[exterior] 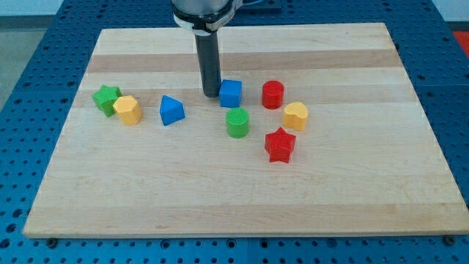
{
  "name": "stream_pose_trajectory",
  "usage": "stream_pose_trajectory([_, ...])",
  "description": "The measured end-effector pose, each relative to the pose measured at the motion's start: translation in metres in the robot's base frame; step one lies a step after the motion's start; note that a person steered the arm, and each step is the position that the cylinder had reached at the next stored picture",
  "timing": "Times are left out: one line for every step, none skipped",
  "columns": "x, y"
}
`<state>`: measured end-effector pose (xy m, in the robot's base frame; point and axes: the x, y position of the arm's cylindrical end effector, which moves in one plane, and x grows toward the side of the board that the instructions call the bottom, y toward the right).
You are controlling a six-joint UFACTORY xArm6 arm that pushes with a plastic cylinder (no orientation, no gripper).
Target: Move blue triangle down and right a bit
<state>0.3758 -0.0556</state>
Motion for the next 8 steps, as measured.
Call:
stream_pose_trajectory([0.000,-0.012])
stream_pose_trajectory([0.000,-0.050])
stream_pose_trajectory([0.007,-0.067])
stream_pose_trajectory([0.020,-0.067])
stream_pose_trajectory([0.036,-0.067])
stream_pose_trajectory([0.056,-0.068])
stream_pose_trajectory([0.079,-0.069])
stream_pose_trajectory([0.092,-0.072])
